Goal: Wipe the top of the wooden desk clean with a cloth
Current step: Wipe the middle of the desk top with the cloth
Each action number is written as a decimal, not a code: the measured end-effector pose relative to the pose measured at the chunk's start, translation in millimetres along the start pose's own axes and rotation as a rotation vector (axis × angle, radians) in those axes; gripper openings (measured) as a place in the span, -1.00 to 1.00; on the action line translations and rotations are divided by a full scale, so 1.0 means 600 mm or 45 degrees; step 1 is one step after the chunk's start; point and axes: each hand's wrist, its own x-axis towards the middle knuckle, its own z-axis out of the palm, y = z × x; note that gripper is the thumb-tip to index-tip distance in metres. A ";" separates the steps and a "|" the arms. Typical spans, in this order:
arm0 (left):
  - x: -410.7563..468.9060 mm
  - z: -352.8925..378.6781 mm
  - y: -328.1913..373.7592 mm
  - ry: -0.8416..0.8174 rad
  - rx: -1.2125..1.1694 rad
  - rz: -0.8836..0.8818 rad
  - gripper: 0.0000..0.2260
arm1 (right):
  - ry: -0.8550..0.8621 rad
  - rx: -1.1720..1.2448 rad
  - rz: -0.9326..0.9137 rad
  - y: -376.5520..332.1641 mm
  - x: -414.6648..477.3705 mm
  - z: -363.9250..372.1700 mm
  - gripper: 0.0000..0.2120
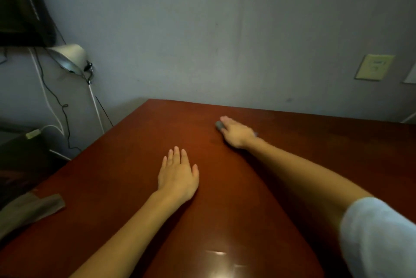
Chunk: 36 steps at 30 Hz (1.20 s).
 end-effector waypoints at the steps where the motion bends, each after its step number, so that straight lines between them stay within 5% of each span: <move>1: 0.013 0.002 0.006 0.004 -0.002 -0.013 -0.45 | -0.016 -0.004 -0.081 -0.027 -0.002 0.009 -0.48; 7: 0.095 0.004 0.046 0.024 -0.023 0.005 -0.48 | -0.083 0.013 -0.517 -0.011 -0.087 0.004 -0.51; 15: 0.159 0.011 0.063 -0.001 0.039 0.061 -0.47 | -0.044 -0.012 0.030 0.223 -0.094 -0.063 -0.49; 21: 0.164 0.021 0.063 0.054 0.039 0.067 -0.46 | 0.002 0.009 0.252 0.192 0.079 -0.035 -0.39; 29: 0.172 0.020 0.063 0.058 0.019 0.054 -0.47 | -0.080 -0.012 -0.175 0.029 0.117 0.004 -0.49; 33: 0.169 0.020 0.060 0.064 0.017 0.060 -0.47 | -0.108 0.032 -0.369 0.065 0.035 -0.007 -0.50; 36: 0.166 0.022 0.059 0.060 0.021 0.076 -0.47 | -0.092 0.067 -0.233 0.150 -0.008 -0.036 -0.51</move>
